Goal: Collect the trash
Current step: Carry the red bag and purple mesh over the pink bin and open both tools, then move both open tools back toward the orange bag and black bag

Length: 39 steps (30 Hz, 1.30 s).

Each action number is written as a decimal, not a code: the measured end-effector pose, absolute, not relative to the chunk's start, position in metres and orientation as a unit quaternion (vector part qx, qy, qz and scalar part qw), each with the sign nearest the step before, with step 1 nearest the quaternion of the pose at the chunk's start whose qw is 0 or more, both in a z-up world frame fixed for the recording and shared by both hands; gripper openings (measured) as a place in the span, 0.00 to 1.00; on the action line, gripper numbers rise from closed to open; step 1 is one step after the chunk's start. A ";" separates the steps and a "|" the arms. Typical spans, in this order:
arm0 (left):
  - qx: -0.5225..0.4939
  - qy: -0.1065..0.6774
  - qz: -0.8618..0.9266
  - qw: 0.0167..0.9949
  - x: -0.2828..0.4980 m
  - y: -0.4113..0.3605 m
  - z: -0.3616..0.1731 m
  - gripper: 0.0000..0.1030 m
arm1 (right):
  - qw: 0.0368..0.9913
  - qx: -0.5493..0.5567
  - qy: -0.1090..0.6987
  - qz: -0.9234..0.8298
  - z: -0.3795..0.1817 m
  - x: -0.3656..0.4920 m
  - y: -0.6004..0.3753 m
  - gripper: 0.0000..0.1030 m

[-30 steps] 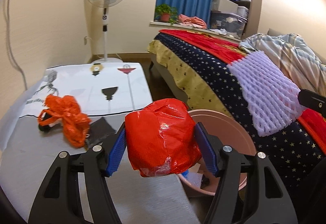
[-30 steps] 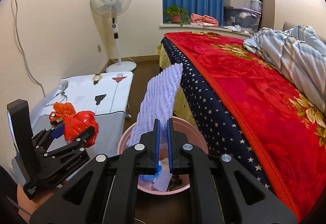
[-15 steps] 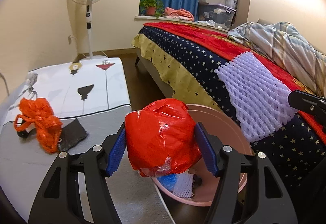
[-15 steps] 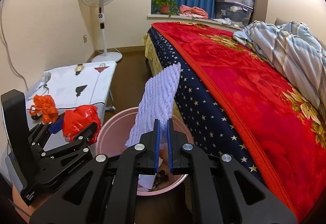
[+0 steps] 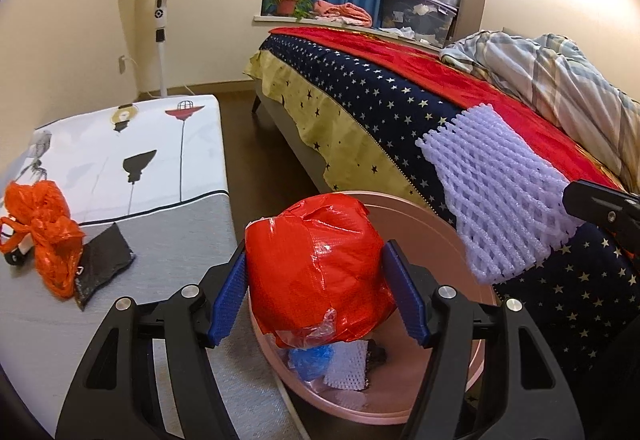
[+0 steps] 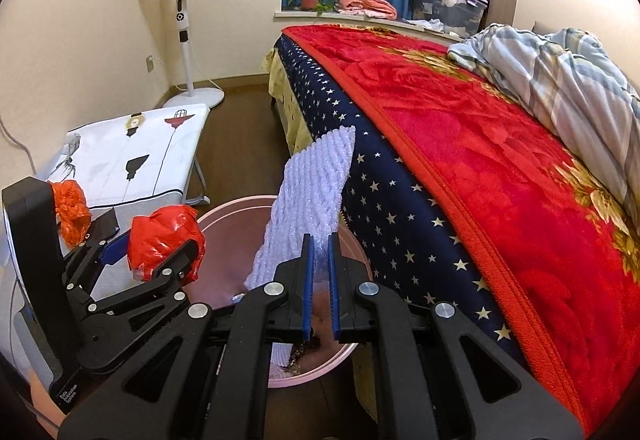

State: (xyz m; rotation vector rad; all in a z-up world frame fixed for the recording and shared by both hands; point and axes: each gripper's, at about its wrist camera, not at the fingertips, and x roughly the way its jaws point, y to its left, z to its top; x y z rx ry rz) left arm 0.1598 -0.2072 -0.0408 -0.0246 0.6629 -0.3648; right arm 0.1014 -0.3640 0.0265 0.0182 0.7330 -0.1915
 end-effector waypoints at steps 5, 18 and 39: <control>-0.021 0.335 -0.181 0.924 0.164 -0.208 -0.046 0.75 | 0.923 0.006 0.369 -0.109 0.021 0.107 -0.367 0.20; -0.021 0.329 -0.170 0.929 0.159 -0.195 -0.039 0.75 | 0.928 0.011 0.354 -0.116 0.022 0.102 -0.365 0.33; -0.059 0.312 -0.083 0.945 0.142 -0.092 -0.025 0.74 | 0.952 0.044 0.302 -0.021 0.022 0.104 -0.305 0.33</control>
